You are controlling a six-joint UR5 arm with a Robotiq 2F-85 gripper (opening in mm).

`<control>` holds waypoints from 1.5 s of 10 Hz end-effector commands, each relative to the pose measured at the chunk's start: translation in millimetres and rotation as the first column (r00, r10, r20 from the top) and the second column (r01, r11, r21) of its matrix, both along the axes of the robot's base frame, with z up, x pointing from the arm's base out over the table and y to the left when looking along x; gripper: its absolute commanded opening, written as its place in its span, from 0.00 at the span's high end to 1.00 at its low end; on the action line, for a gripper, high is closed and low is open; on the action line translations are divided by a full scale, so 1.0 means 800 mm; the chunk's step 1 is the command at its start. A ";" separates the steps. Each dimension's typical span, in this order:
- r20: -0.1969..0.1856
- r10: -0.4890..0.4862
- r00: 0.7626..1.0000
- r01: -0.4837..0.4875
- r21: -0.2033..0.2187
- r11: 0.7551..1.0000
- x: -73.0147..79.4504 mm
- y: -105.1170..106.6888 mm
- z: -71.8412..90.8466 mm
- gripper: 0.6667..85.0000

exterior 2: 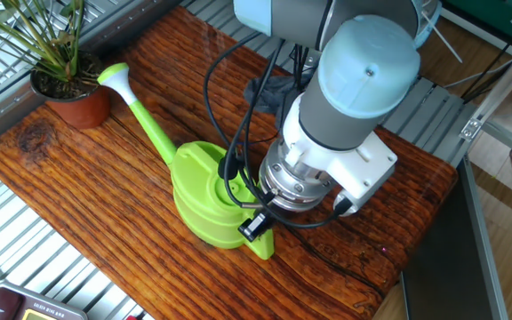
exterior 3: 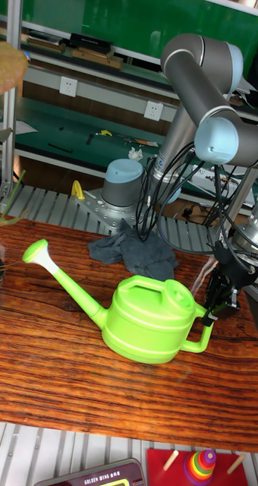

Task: Water the plant

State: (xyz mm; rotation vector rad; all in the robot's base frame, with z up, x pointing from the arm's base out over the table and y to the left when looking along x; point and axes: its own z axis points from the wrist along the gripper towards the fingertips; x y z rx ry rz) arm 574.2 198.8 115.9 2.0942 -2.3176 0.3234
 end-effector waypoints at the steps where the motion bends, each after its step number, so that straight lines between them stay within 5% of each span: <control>1: -0.012 -0.004 1.000 0.004 0.030 1.000 -0.005 0.003 0.006 1.00; 9: -0.044 0.004 0.999 -0.005 -0.025 1.000 -0.025 -0.019 0.027 1.00; 12: -0.044 -0.006 0.999 0.005 -0.023 1.000 -0.027 -0.019 0.028 1.00; 15: -0.048 -0.018 0.999 0.019 0.023 1.000 -0.031 -0.016 0.018 1.00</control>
